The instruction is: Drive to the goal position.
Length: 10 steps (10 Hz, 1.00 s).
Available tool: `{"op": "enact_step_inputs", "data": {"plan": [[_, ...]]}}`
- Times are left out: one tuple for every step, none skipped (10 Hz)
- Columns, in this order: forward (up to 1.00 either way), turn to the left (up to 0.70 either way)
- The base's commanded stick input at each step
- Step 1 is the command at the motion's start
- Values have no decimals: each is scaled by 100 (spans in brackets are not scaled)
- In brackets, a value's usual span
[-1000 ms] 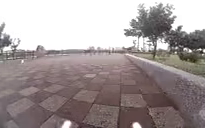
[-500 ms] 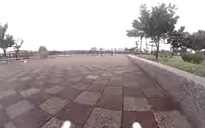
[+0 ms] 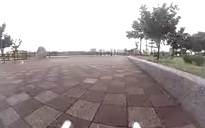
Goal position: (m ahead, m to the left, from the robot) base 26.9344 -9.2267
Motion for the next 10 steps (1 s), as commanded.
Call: {"op": "enact_step_inputs", "data": {"plan": [[70, 0], [70, 0], [70, 0], [70, 0], [70, 6], [70, 0], [70, 0], [70, 0], [70, 0], [70, 0]]}}
